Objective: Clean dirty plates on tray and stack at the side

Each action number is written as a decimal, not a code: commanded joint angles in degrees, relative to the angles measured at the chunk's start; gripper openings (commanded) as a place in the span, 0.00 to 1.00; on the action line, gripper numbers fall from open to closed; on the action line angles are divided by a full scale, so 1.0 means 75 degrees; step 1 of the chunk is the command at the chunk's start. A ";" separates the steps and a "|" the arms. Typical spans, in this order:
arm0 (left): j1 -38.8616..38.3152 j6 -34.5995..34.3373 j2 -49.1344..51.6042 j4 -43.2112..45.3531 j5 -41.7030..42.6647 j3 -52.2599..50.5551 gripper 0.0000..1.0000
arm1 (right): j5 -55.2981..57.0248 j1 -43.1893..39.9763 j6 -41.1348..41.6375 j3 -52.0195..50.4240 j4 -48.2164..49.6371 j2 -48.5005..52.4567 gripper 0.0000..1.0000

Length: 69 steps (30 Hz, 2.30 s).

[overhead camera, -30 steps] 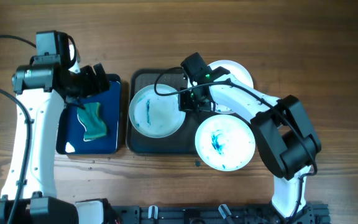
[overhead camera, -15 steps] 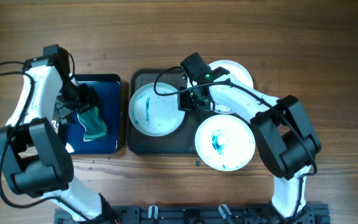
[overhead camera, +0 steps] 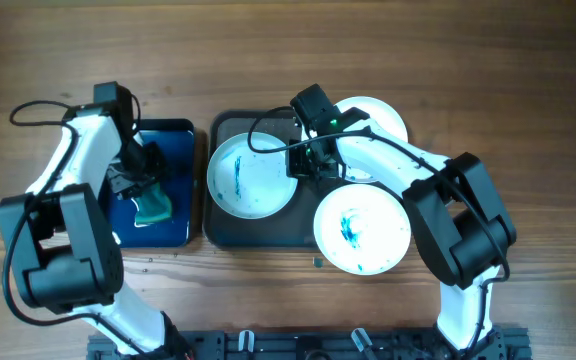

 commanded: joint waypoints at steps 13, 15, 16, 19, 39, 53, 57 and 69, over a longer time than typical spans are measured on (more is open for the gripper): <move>-0.0137 0.0009 0.0012 -0.0204 -0.0592 -0.0178 0.59 | 0.0003 0.0032 0.0175 0.0119 0.0201 0.0175 0.05; -0.0181 0.0009 0.0015 -0.0064 -0.0595 -0.0181 0.52 | 0.0003 0.0032 0.0175 0.0119 0.0204 0.0175 0.05; -0.0201 0.0006 0.0023 -0.0029 -0.0595 -0.0184 0.47 | 0.0003 0.0032 0.0175 0.0119 0.0207 0.0175 0.05; -0.0216 0.0009 0.0026 0.0050 -0.0595 -0.0224 0.44 | 0.0000 0.0032 0.0175 0.0119 0.0192 0.0175 0.05; -0.0306 0.0586 -0.1329 -0.0641 0.2669 0.0962 0.04 | 0.0003 -0.0041 0.0166 0.0309 0.0149 0.0157 0.04; -0.2428 0.0650 0.0653 0.0903 0.1976 0.0947 0.04 | 0.0006 -0.0041 0.0111 0.0309 0.0032 0.0157 0.04; -0.2699 0.0662 0.1463 0.0845 0.1990 0.0947 0.04 | 0.0006 -0.0041 0.0111 0.0309 0.0041 0.0157 0.04; -0.2952 -0.0463 0.1565 0.0638 0.1256 0.1014 0.04 | 0.0006 -0.0041 0.0111 0.0309 0.0050 0.0157 0.04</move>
